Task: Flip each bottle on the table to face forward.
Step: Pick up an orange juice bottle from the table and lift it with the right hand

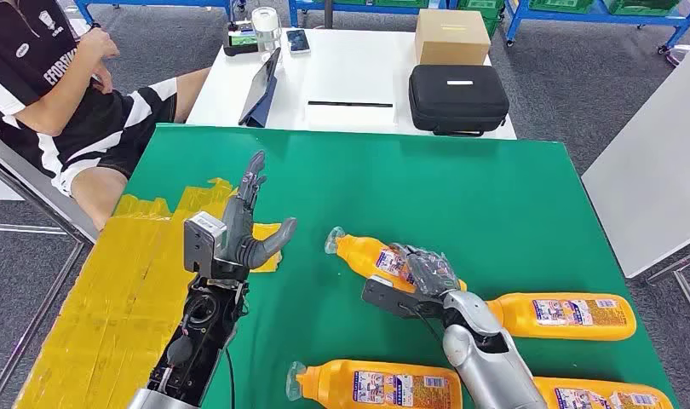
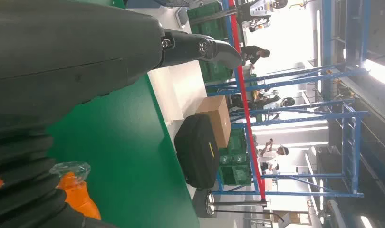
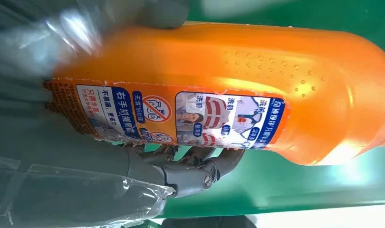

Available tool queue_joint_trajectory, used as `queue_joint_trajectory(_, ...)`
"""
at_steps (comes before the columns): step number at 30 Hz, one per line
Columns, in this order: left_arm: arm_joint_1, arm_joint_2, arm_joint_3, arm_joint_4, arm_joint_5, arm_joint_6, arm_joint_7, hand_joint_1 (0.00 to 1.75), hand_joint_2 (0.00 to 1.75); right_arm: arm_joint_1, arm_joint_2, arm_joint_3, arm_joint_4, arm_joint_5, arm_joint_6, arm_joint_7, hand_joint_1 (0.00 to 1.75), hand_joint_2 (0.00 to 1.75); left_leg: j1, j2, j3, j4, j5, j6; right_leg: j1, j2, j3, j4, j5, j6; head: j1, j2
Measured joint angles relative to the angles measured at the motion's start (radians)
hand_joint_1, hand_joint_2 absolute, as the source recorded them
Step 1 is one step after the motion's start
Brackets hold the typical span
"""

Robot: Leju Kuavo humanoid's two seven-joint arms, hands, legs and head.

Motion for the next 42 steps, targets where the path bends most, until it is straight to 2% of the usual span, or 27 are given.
queue_joint_trajectory(6, 0.0, 0.0, 0.0, 0.0, -0.001, 0.003, 0.001, 0.0, 1.75, 0.01, 0.007, -0.017, -0.013, -0.031, -0.026, -0.023, 1.75, 1.75, 0.001, 0.0, -0.003, 0.0, 0.0, 0.0, 0.0, 0.0, -0.003, 0.0, 0.0, 0.0, 0.0, 0.0)
queue_joint_trajectory(10, 0.001, 0.0, 0.0, 0.0, -0.015, 0.015, 0.001, 0.0, 1.75, 0.034, 0.038, -0.064, -0.072, -0.193, -0.153, -0.135, 1.75, 1.75, 0.001, 0.0, -0.005, 0.0, 0.0, 0.0, 0.0, 0.0, -0.006, 0.0, 0.0, 0.0, 0.0, 0.0)
queue_joint_trajectory(14, 0.002, 0.0, -0.015, -0.015, -0.041, 0.021, 0.012, 0.0, 1.75, 0.055, 0.073, -0.115, -0.152, -0.311, -0.252, -0.202, 1.75, 1.75, 0.001, 0.0, -0.007, 0.0, 0.0, 0.0, 0.001, 0.0, -0.007, 0.0, 0.0, 0.0, 0.0, 0.0)
queue_joint_trajectory(21, 0.006, 0.0, -0.064, -0.094, -0.066, 0.035, 0.048, 0.0, 1.75, 0.087, 0.117, -0.152, -0.236, -0.524, -0.343, -0.39, 1.75, 1.75, 0.0, 0.0, -0.008, 0.0, 0.0, 0.0, 0.0, 0.0, -0.009, 0.001, 0.0, 0.0, 0.0, 0.0)
queue_joint_trajectory(24, 0.005, 0.001, -0.071, -0.105, -0.066, 0.036, 0.052, 0.0, 1.75, 0.091, 0.124, -0.152, -0.248, -0.569, -0.35, -0.432, 1.75, 1.75, 0.0, 0.0, -0.009, 0.0, 0.0, 0.0, 0.0, 0.0, -0.009, 0.001, 0.0, 0.0, 0.0, 0.0)
queue_joint_trajectory(30, 0.005, 0.001, -0.075, -0.108, -0.066, 0.038, 0.054, 0.0, 1.75, 0.092, 0.128, -0.152, -0.252, -0.589, -0.352, -0.451, 1.75, 1.75, 0.0, 0.0, -0.009, 0.0, 0.0, 0.0, 0.0, 0.0, -0.009, 0.001, 0.0, 0.0, 0.0, 0.0)
queue_joint_trajectory(33, -0.001, 0.002, -0.092, -0.12, -0.065, 0.038, 0.062, 0.0, 1.75, 0.094, 0.14, -0.151, -0.267, -0.666, -0.36, -0.516, 1.75, 1.75, 0.0, 0.0, -0.008, 0.0, 0.0, 0.0, 0.0, 0.0, -0.009, 0.001, 0.0, 0.0, 0.0, 0.0)
queue_joint_trajectory(36, -0.024, 0.004, -0.122, -0.128, -0.058, 0.019, 0.085, 0.0, 1.75, 0.092, 0.153, -0.139, -0.295, -0.8, -0.319, -0.62, 1.75, 1.75, 0.001, 0.0, -0.008, 0.0, 0.0, 0.0, 0.0, 0.0, -0.009, 0.001, 0.0, 0.0, 0.0, 0.0)
queue_joint_trajectory(42, -0.06, 0.004, -0.148, -0.127, -0.055, -0.009, 0.109, 0.0, 1.75, 0.064, 0.154, -0.099, -0.304, -0.852, -0.244, -0.631, 1.75, 1.75, 0.001, 0.0, -0.009, 0.0, 0.0, 0.0, 0.0, 0.0, -0.009, 0.001, 0.0, 0.0, 0.0, 0.0)
